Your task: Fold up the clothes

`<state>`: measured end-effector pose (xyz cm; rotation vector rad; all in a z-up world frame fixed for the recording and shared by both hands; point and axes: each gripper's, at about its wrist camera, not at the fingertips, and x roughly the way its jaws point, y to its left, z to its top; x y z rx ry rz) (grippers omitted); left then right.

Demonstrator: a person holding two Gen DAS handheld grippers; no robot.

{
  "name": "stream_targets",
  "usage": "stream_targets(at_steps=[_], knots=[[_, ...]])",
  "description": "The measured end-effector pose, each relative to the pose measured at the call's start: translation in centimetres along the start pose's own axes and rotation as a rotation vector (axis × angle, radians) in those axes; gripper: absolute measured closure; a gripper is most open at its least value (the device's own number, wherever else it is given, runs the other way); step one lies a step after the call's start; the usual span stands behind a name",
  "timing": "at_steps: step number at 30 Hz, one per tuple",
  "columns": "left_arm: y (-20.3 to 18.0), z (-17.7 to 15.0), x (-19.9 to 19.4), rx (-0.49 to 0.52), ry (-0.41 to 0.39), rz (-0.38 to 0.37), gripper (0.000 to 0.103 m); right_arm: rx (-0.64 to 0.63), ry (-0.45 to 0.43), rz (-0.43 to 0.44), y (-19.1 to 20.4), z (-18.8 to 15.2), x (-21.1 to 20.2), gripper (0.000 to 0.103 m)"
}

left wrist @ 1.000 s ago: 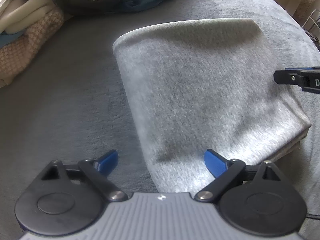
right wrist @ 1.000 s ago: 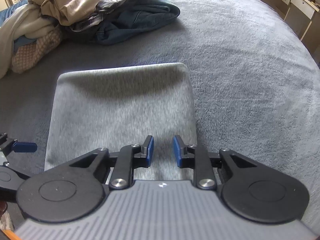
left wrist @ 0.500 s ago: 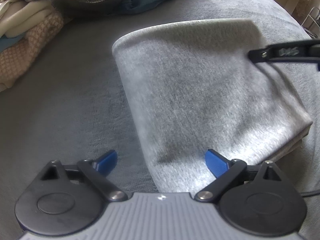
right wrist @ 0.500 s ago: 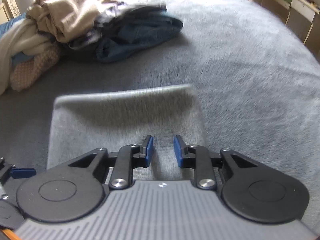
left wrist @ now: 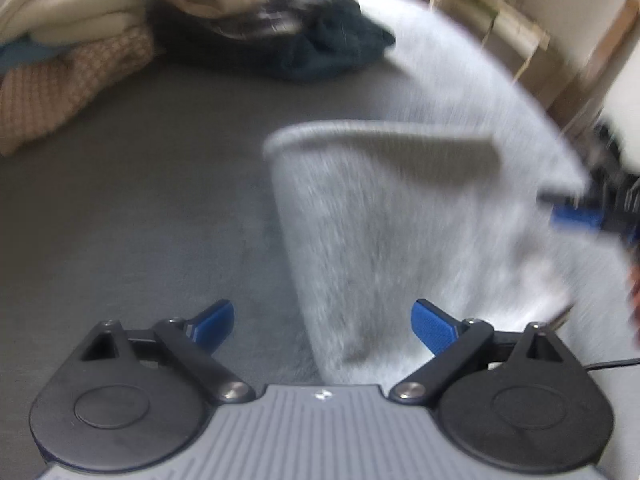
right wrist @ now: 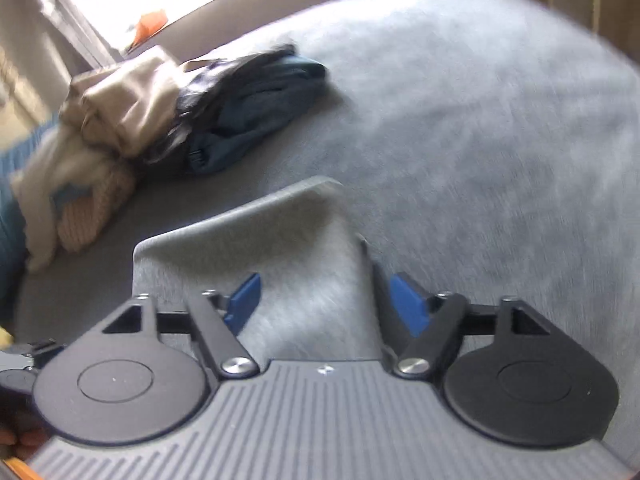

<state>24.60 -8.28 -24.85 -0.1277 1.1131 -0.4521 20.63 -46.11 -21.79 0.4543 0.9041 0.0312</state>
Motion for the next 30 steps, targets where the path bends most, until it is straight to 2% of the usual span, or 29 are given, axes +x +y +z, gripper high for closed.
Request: stream_targets(at_steps=[6, 10, 13, 16, 23, 26, 30], knots=[[4.3, 2.6, 3.2, -0.129, 0.034, -0.170, 0.011, 0.265, 0.065, 0.198, -5.6, -0.8, 1.4, 0.021], [4.4, 2.4, 5.0, -0.149, 0.068, -0.259, 0.014, 0.353, 0.119, 0.300, -7.5, -1.0, 3.6, 0.020], [4.7, 2.5, 6.7, -0.180, 0.095, -0.303, 0.022, 0.351, 0.181, 0.350, -7.8, -0.8, 5.6, 0.020], [4.3, 2.7, 7.8, -0.176, 0.107, -0.306, 0.028, 0.315, 0.230, 0.373, -7.3, -0.3, 7.5, 0.020], [3.7, 4.0, 9.9, -0.189, 0.100, -0.327, 0.029, 0.297, 0.244, 0.479, -5.8, 1.8, 11.9, 0.019], [3.7, 4.4, 10.6, -0.199, 0.099, -0.341, 0.028, 0.249, 0.273, 0.511, -4.5, 2.2, 13.0, 0.006], [3.9, 4.5, 11.0, -0.208, 0.099, -0.367, 0.028, 0.178, 0.354, 0.558, -3.7, 1.6, 12.5, 0.006]])
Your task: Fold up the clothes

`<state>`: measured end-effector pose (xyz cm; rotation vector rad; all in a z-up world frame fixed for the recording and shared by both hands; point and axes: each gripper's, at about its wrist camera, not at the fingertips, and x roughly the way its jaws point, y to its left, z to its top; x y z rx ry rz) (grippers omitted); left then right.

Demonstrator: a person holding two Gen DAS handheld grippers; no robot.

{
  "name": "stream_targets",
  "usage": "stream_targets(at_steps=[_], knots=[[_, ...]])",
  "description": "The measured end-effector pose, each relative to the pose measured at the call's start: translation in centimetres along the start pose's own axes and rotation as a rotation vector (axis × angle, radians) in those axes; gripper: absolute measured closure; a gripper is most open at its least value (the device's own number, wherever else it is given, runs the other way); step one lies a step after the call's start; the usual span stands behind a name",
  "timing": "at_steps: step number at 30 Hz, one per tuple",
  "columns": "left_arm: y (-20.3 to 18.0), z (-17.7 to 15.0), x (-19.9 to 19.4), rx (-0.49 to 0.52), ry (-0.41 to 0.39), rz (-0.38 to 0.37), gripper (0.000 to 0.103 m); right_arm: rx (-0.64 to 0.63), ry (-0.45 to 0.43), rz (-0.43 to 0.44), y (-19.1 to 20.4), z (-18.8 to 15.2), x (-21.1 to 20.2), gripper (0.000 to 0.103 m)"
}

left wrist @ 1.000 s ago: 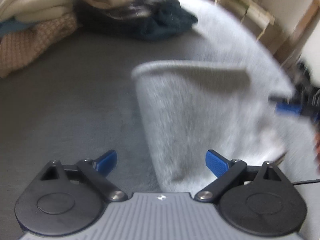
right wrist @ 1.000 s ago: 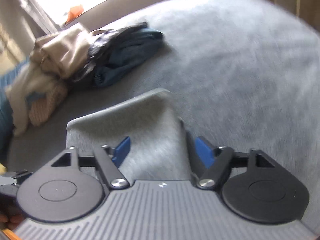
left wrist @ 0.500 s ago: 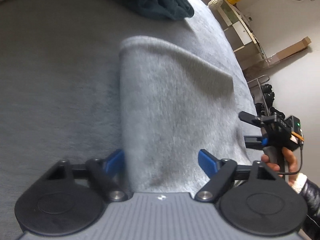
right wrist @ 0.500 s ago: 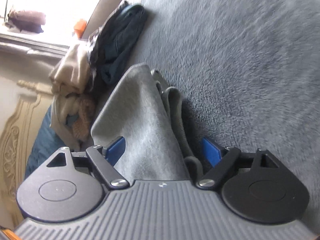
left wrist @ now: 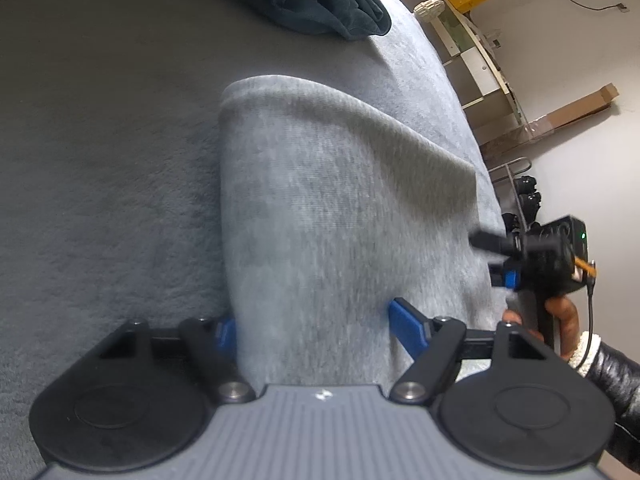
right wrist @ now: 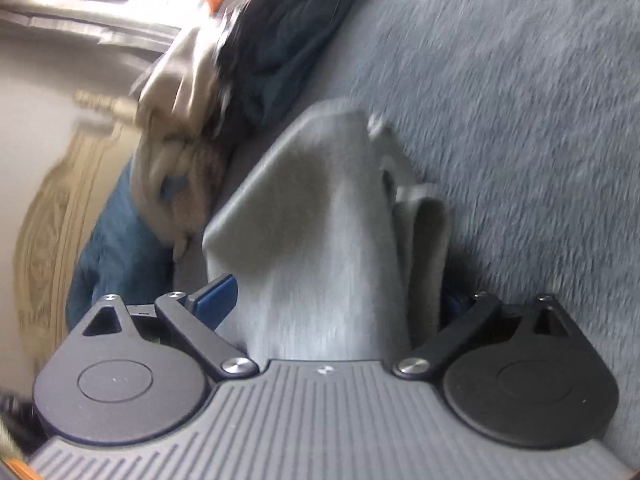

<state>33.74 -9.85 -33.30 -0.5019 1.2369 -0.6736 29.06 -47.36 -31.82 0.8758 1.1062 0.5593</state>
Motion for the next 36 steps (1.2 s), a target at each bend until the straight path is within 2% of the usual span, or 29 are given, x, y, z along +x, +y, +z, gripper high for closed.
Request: stream_targets(at_steps=[3, 5, 9, 11, 12, 13, 15, 16, 20, 22, 25, 28, 36], knots=[[0.1, 0.0, 0.2, 0.004, 0.001, -0.011, 0.028, -0.018, 0.083, 0.027, 0.2, -0.9, 0.0, 0.006], [-0.3, 0.1, 0.4, 0.023, 0.003, 0.000, 0.027, 0.002, 0.075, 0.048, -0.1, -1.0, -0.1, 0.006], [-1.5, 0.0, 1.0, 0.068, 0.007, 0.030, 0.018, 0.035, 0.047, 0.101, -0.6, -0.6, 0.7, 0.007], [-2.1, -0.1, 1.1, 0.071, 0.002, 0.052, 0.019, 0.033, 0.029, 0.122, -0.6, -0.7, 0.8, 0.009], [-2.3, -0.1, 1.0, 0.057, -0.001, 0.056, 0.022, 0.033, 0.024, 0.127, -0.7, -1.0, 0.6, 0.018], [-2.5, -0.2, 0.8, 0.042, -0.004, 0.058, 0.029, 0.037, 0.025, 0.128, -0.9, -1.3, 0.2, 0.034], [-2.7, -0.3, 0.4, 0.013, -0.006, 0.057, 0.036, 0.056, 0.035, 0.149, -1.1, -1.9, -0.3, 0.046], [-3.0, -0.5, 0.3, 0.009, -0.005, 0.068, 0.039, 0.060, 0.038, 0.159, -1.2, -2.2, -0.5, 0.050], [-5.2, -0.9, 0.6, -0.003, -0.001, 0.148, 0.047, 0.096, 0.028, 0.171, -1.1, -3.0, -0.6, 0.055], [-6.3, -0.8, 0.4, -0.020, 0.002, 0.159, 0.053, 0.108, 0.021, 0.174, -0.6, -3.0, -1.0, 0.058], [-7.8, -0.5, 0.0, -0.041, 0.013, 0.145, 0.057, 0.097, 0.026, 0.167, 1.0, -2.7, -2.3, 0.061], [-9.3, -0.2, -0.6, -0.050, 0.020, 0.098, 0.060, 0.084, 0.030, 0.126, 3.1, -2.8, -4.4, 0.061], [-10.9, 0.1, -2.1, -0.006, 0.018, 0.000, 0.060, 0.041, -0.017, 0.050, 7.8, -3.1, -8.0, 0.061]])
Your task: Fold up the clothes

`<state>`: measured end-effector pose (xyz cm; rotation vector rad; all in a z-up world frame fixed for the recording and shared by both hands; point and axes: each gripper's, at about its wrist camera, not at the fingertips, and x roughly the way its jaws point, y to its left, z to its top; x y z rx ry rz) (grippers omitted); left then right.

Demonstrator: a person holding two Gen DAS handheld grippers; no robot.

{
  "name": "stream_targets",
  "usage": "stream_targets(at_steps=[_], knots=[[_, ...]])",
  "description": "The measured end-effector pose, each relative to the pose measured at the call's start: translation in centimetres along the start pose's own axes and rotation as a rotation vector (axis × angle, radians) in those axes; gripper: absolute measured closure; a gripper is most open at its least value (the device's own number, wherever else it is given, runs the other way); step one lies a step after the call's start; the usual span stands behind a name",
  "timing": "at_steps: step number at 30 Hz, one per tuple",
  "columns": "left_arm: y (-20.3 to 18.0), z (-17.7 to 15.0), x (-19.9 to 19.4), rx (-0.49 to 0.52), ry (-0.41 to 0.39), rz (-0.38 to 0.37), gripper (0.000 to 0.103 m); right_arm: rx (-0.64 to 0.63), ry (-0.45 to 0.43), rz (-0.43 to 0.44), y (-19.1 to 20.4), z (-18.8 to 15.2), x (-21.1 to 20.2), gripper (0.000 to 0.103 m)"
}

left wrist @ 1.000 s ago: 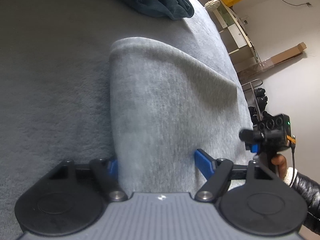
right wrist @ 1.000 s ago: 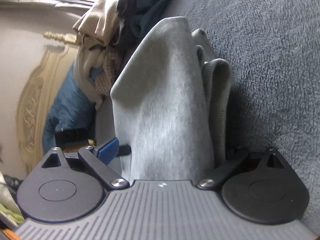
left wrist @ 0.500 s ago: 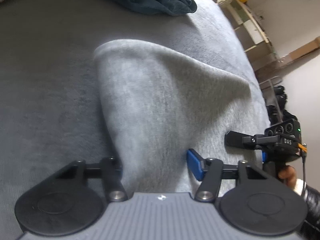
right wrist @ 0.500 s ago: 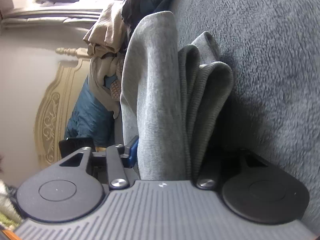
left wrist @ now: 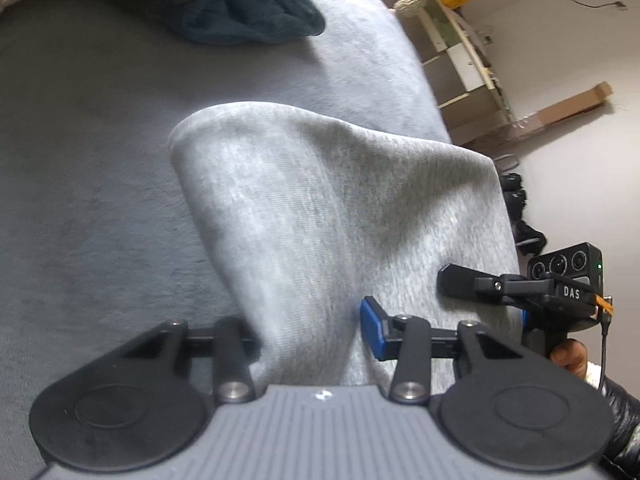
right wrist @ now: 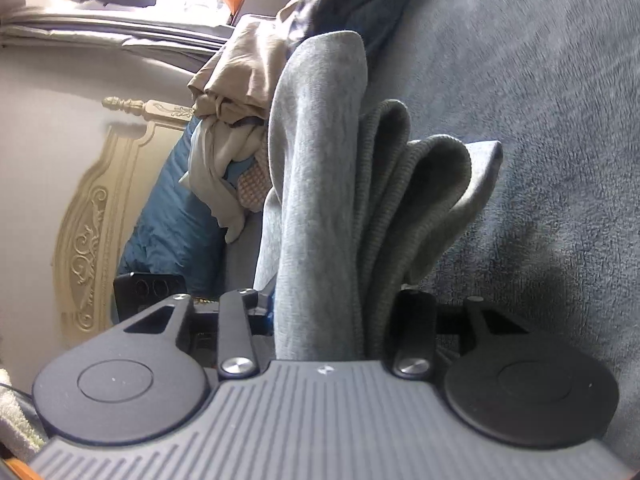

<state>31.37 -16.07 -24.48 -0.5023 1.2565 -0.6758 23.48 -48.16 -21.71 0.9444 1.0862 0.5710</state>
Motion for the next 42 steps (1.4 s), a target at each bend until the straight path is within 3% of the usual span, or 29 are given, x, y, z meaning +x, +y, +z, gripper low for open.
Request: stream_targets(at_steps=[8, 14, 19, 26, 33, 38, 42], knots=[[0.1, -1.6, -3.2, 0.070, -0.006, 0.003, 0.061, -0.022, -0.063, -0.029, 2.5, -3.5, 0.8, 0.061], [-0.5, -3.4, -6.7, 0.116, -0.025, -0.024, 0.061, -0.105, -0.080, -0.068, 6.8, -6.0, 0.6, 0.062], [-2.1, -5.1, -9.6, 0.158, -0.058, -0.065, 0.061, -0.157, -0.139, -0.086, 10.3, -8.5, -1.7, 0.062], [-6.1, -7.8, -11.5, 0.242, -0.043, -0.115, 0.061, -0.177, -0.232, -0.118, 13.5, -13.1, -6.1, 0.062], [-10.8, -10.8, -8.8, 0.324, 0.041, -0.189, 0.060, -0.119, -0.343, -0.164, 12.7, -18.0, -12.0, 0.062], [-13.5, -13.2, -4.2, 0.369, 0.132, -0.240, 0.060, -0.053, -0.411, -0.221, 10.5, -21.5, -16.3, 0.062], [-15.2, -14.9, 0.1, 0.391, 0.203, -0.239, 0.060, 0.007, -0.436, -0.252, 7.1, -23.3, -18.9, 0.062]])
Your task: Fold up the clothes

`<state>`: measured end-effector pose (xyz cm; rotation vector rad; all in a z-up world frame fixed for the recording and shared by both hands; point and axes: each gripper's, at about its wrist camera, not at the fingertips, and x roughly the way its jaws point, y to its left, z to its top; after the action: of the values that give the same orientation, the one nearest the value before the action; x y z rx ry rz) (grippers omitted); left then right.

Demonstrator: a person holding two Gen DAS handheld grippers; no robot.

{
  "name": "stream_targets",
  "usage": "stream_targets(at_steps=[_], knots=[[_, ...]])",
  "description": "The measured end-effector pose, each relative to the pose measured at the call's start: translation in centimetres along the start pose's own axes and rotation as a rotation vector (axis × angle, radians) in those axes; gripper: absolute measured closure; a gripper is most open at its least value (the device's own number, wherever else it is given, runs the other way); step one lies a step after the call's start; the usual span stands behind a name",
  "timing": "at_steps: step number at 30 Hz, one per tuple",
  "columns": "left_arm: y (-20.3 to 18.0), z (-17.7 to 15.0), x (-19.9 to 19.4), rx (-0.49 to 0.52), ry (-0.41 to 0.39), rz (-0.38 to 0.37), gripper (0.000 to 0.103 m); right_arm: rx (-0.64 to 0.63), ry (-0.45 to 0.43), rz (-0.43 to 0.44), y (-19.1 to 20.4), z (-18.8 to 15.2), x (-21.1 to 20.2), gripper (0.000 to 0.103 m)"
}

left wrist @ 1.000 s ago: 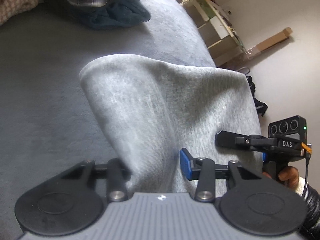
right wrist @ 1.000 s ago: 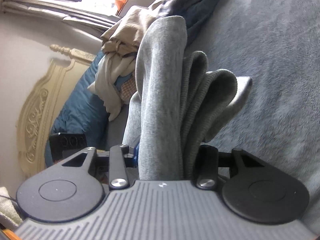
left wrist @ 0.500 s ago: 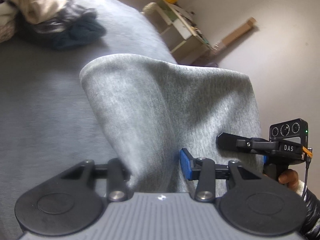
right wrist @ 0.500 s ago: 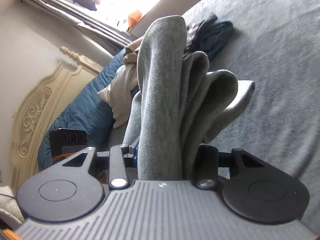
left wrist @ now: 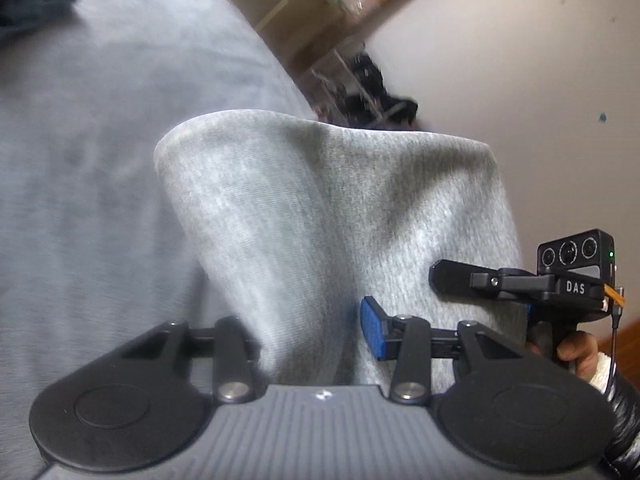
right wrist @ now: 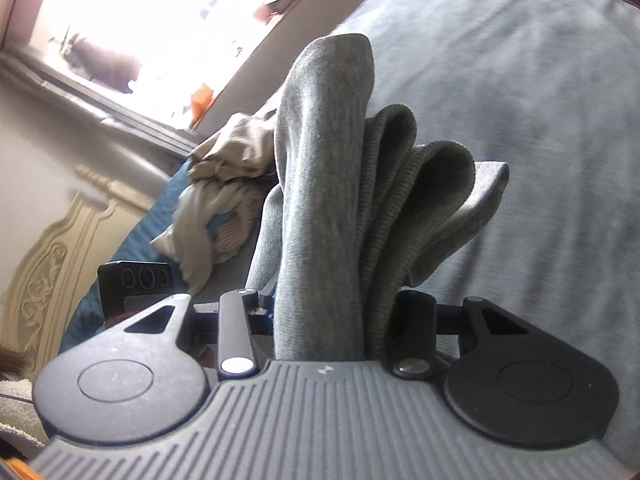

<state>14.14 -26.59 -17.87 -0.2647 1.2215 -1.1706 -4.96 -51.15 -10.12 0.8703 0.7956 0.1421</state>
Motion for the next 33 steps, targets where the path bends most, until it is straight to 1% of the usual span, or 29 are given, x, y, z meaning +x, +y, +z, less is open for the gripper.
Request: stream_targets(at_steps=[2, 4, 8, 11, 14, 17, 22, 24, 27, 30, 32, 33], knots=[[-0.1, 0.2, 2.5, -0.002, 0.031, 0.002, 0.060, 0.025, 0.004, -0.017, -2.0, 0.1, -0.4, 0.062], [-0.1, 0.8, 4.9, -0.005, 0.053, 0.015, 0.060, 0.044, 0.017, -0.027, -4.3, 1.0, -0.3, 0.062], [0.8, 3.7, 9.4, -0.018, 0.066, 0.053, 0.060, 0.053, 0.066, -0.033, -9.0, 5.0, 0.8, 0.062], [1.3, 6.3, 12.5, -0.025, 0.062, 0.080, 0.059, 0.038, 0.108, -0.039, -11.9, 9.5, 2.4, 0.062], [1.2, 10.2, 16.1, -0.036, 0.053, 0.104, 0.059, 0.007, 0.154, -0.052, -14.2, 14.8, 4.2, 0.062], [1.0, 14.2, 19.0, -0.034, 0.026, 0.127, 0.059, -0.031, 0.191, -0.071, -16.1, 20.3, 5.6, 0.062], [1.2, 20.2, 22.8, -0.043, -0.050, 0.157, 0.058, -0.166, 0.223, -0.100, -17.4, 28.9, 7.7, 0.061], [1.6, 22.2, 24.0, -0.038, -0.086, 0.173, 0.058, -0.227, 0.225, -0.114, -17.9, 32.0, 8.8, 0.060], [2.8, 24.6, 25.9, -0.029, -0.142, 0.206, 0.058, -0.318, 0.209, -0.141, -18.7, 35.5, 10.7, 0.059], [4.4, 26.1, 27.8, -0.014, -0.173, 0.269, 0.058, -0.372, 0.174, -0.147, -20.1, 37.5, 13.3, 0.056], [6.1, 26.5, 29.2, -0.023, -0.175, 0.323, 0.050, -0.395, 0.138, -0.165, -21.6, 37.8, 15.3, 0.049], [7.0, 26.4, 29.7, -0.036, -0.167, 0.351, 0.042, -0.396, 0.109, -0.199, -22.7, 37.7, 16.4, 0.043]])
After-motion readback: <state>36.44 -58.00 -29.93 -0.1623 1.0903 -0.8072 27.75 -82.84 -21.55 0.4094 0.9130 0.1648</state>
